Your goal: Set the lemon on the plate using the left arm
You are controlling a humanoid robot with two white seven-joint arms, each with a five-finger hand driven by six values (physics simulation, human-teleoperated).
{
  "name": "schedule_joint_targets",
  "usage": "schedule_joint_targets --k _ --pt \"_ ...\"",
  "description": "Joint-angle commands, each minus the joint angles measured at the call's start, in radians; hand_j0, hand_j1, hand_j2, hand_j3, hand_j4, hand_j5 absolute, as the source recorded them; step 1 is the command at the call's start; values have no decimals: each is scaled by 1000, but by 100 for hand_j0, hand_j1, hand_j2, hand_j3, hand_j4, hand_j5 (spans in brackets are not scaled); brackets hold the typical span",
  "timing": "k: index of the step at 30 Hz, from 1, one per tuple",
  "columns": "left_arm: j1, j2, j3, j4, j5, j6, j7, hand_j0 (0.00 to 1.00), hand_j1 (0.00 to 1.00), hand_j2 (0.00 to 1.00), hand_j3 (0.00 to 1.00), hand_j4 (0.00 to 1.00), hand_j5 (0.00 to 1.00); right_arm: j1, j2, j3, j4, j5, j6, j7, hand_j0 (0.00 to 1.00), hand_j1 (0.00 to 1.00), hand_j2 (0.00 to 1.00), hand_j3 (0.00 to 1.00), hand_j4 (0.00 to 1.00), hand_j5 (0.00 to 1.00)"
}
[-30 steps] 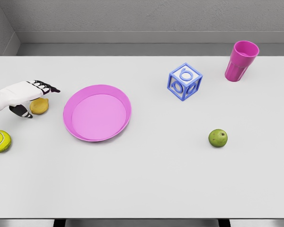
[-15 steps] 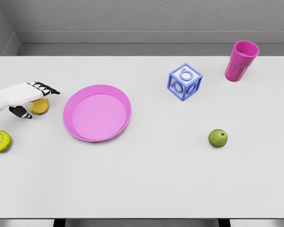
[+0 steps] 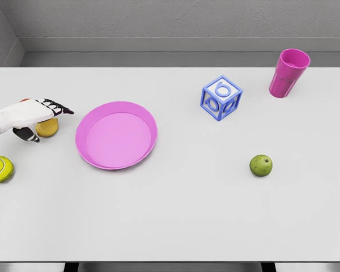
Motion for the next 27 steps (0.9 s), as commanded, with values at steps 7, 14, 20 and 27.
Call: schedule_joint_targets --k 7,14,20,27 --pt "0 1 -1 -1 10 2 -11 76 76 76 76 76 76 0 0 0 0 0 0 0 100 100 100 100 100 100" --pt "2 4 -1 -1 19 2 -11 69 69 69 69 69 69 0 0 0 0 0 0 0 100 100 100 100 100 100" --pt "2 4 -1 -1 22 2 -11 63 63 63 63 63 63 0 0 0 0 0 0 0 100 100 100 100 100 100" --pt "2 4 -1 -3 24 2 -11 59 59 59 59 59 59 0 0 0 0 0 0 0 100 100 100 100 100 100"
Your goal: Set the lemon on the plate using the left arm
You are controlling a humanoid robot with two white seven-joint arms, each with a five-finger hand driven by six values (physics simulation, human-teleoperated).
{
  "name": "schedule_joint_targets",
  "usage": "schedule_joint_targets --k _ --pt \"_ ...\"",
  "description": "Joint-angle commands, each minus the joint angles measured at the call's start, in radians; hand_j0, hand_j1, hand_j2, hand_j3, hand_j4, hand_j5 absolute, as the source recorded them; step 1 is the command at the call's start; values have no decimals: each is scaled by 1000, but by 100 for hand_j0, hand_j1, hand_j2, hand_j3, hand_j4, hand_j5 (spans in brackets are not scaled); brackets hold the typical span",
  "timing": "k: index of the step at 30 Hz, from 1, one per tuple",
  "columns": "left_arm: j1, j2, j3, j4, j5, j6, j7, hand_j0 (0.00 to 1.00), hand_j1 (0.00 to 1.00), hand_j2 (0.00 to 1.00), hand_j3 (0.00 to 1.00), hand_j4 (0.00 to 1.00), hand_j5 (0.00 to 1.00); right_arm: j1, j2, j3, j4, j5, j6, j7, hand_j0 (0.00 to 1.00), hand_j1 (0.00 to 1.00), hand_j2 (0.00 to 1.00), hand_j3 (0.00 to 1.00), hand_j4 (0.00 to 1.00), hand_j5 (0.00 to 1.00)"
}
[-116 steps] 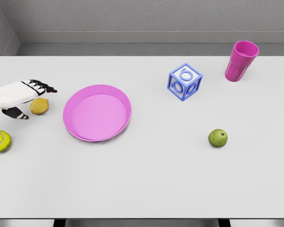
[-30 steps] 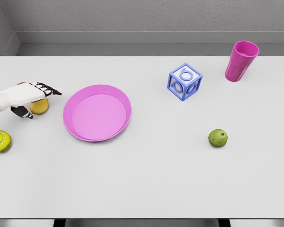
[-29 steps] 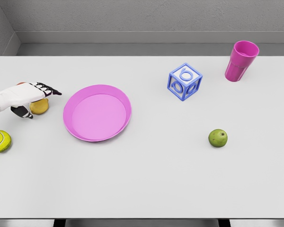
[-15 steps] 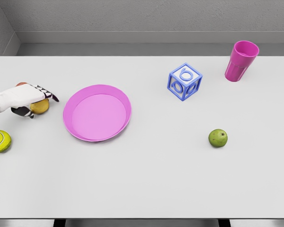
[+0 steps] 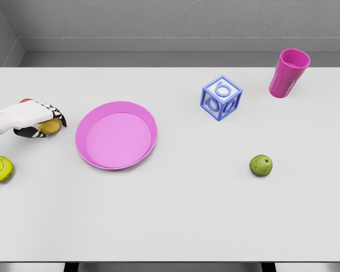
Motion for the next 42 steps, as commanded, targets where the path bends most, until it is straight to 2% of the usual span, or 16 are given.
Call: schedule_joint_targets --k 1,10,16,31,42 --pt "0 1 1 -1 6 2 1 59 59 59 59 59 59 0 0 0 0 0 0 0 100 100 100 100 100 100" --pt "0 2 2 -10 24 2 2 57 57 57 57 57 57 0 0 0 0 0 0 0 100 100 100 100 100 100" --pt "5 8 1 -49 46 2 2 57 57 57 57 57 57 0 0 0 0 0 0 0 100 100 100 100 100 100" --pt "6 10 2 -53 58 2 2 55 55 55 55 55 55 0 0 0 0 0 0 0 100 100 100 100 100 100" --pt "15 24 2 -161 102 2 1 56 56 56 56 56 56 0 0 0 0 0 0 0 100 100 100 100 100 100"
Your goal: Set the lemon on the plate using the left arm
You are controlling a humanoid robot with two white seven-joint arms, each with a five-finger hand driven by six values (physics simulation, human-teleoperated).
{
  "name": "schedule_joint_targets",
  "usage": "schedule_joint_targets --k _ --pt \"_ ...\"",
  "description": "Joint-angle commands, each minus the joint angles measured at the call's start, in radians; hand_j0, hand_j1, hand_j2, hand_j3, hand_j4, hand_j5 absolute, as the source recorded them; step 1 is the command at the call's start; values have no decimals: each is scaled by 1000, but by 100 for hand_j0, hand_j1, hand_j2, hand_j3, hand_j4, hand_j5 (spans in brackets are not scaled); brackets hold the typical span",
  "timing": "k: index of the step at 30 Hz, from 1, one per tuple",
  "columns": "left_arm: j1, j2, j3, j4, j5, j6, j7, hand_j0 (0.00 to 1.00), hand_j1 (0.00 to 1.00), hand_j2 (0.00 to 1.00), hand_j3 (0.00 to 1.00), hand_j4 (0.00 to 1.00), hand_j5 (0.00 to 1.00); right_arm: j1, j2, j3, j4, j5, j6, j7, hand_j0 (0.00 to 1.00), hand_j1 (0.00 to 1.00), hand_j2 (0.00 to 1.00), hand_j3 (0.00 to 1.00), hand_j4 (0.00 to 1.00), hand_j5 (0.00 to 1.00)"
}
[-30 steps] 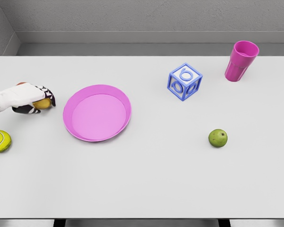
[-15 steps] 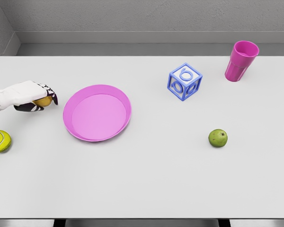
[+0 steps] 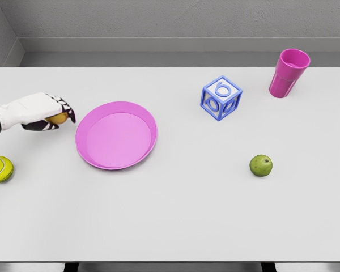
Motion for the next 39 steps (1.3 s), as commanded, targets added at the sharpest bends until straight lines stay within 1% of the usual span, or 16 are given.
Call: schedule_joint_targets --k 1,3,8,14,19,21,25,26,28,33,39 --pt "0 6 1 -29 16 3 1 56 56 56 56 56 56 0 0 0 0 0 0 0 100 100 100 100 100 100" --pt "0 19 4 -32 35 3 1 56 56 56 56 56 56 0 0 0 0 0 0 0 100 100 100 100 100 100" --pt "2 37 4 -90 65 3 1 55 55 55 55 55 55 0 0 0 0 0 0 0 100 100 100 100 100 100" --pt "2 39 4 -150 78 3 1 56 56 56 56 56 56 -2 0 0 0 0 0 0 100 100 100 100 100 100" --pt "5 37 1 -211 78 3 2 56 56 56 56 56 56 0 0 0 0 0 0 0 100 100 100 100 100 100" --pt "11 34 -1 -245 76 3 1 56 56 56 56 56 56 -2 0 0 0 0 0 0 100 100 100 100 100 100" --pt "26 29 -1 -285 73 3 2 56 56 56 56 56 56 0 0 0 0 0 0 0 100 100 100 100 100 100" --pt "38 28 1 -305 71 3 2 56 56 56 56 56 56 0 0 0 0 0 0 0 100 100 100 100 100 100" --pt "40 25 -1 -325 71 3 1 56 56 56 56 56 56 0 0 0 0 0 0 0 100 100 100 100 100 100" --pt "38 11 -15 -362 68 3 1 56 56 56 56 56 56 0 0 0 0 0 0 0 100 100 100 100 100 100" --pt "37 6 -16 -380 73 3 1 56 56 56 56 56 56 0 0 0 0 0 0 0 100 100 100 100 100 100"
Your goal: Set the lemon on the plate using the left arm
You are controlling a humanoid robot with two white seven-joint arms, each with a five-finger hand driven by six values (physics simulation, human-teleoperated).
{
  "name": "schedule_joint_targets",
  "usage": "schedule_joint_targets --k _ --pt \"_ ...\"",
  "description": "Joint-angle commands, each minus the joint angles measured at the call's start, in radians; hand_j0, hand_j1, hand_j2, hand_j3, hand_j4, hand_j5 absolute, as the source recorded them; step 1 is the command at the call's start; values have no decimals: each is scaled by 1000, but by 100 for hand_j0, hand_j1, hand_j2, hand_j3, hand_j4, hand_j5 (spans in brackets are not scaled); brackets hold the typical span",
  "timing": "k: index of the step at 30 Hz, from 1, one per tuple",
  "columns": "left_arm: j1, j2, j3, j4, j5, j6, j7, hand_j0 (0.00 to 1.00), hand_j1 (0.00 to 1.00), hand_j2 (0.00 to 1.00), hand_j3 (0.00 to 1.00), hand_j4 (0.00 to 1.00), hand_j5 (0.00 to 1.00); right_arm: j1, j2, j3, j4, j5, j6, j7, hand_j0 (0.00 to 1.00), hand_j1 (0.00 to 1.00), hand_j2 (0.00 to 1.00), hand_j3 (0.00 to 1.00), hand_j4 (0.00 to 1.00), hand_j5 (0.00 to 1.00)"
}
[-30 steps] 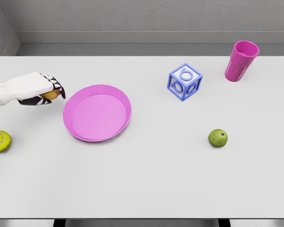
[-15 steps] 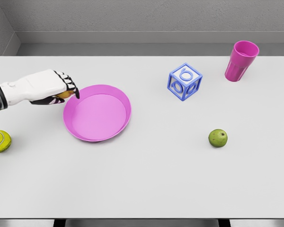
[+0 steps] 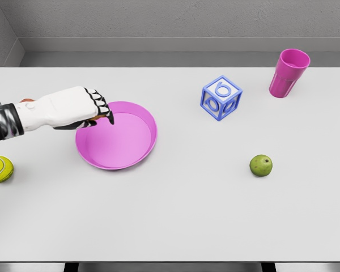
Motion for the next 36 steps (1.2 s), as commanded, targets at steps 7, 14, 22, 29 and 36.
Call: schedule_joint_targets --k 7,14,22,29,36 --pt "0 -24 -2 -13 1 2 1 56 56 56 56 56 56 0 0 0 0 0 0 0 100 100 100 100 100 100" --pt "8 -48 -3 -36 -5 2 2 56 56 56 56 56 56 0 0 0 0 0 0 0 100 100 100 100 100 100" --pt "15 -51 -2 -50 1 2 7 90 90 90 90 90 90 0 0 0 0 0 0 0 100 100 100 100 100 100" --pt "17 -45 2 -50 2 2 10 100 100 100 100 100 100 0 0 0 0 0 0 0 100 100 100 100 100 100" --pt "14 114 2 -53 179 2 13 100 100 100 100 100 100 0 0 0 0 0 0 0 100 100 100 100 100 100"
